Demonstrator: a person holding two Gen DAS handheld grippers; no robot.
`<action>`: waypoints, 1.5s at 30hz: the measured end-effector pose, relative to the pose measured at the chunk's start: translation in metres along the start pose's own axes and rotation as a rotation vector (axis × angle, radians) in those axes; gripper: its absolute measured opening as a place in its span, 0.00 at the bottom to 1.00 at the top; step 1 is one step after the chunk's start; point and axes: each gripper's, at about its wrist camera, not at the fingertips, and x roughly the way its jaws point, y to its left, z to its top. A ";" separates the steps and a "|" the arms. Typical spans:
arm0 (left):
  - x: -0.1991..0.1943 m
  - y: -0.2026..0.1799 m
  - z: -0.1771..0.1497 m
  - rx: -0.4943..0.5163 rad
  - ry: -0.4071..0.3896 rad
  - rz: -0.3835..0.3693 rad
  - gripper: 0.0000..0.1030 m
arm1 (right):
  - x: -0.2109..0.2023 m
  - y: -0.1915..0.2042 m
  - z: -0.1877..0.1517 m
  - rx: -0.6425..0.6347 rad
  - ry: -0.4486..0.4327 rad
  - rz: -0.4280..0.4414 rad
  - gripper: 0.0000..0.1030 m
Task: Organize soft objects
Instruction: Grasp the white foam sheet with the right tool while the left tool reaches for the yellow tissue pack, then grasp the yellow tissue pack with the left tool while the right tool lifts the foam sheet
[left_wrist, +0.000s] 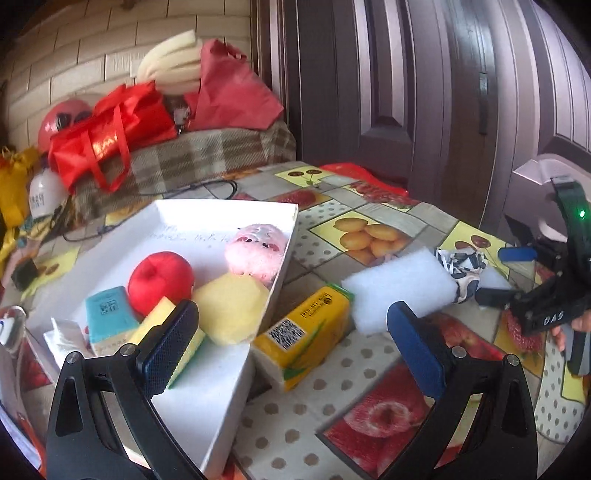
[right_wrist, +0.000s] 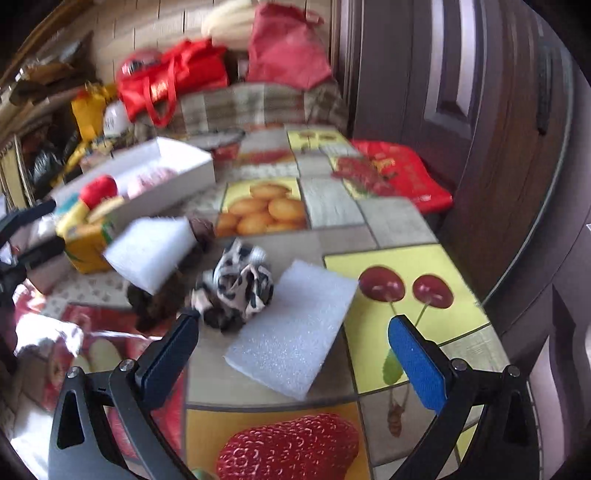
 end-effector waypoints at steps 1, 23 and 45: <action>0.002 0.001 0.001 0.001 0.003 -0.012 1.00 | 0.005 0.002 0.002 -0.003 0.015 0.002 1.00; 0.015 -0.015 -0.005 0.114 0.130 -0.173 0.60 | -0.027 -0.037 -0.030 0.124 0.058 0.117 0.62; 0.020 -0.036 -0.028 0.251 0.278 -0.200 0.60 | -0.021 -0.016 -0.030 0.033 0.092 0.155 0.61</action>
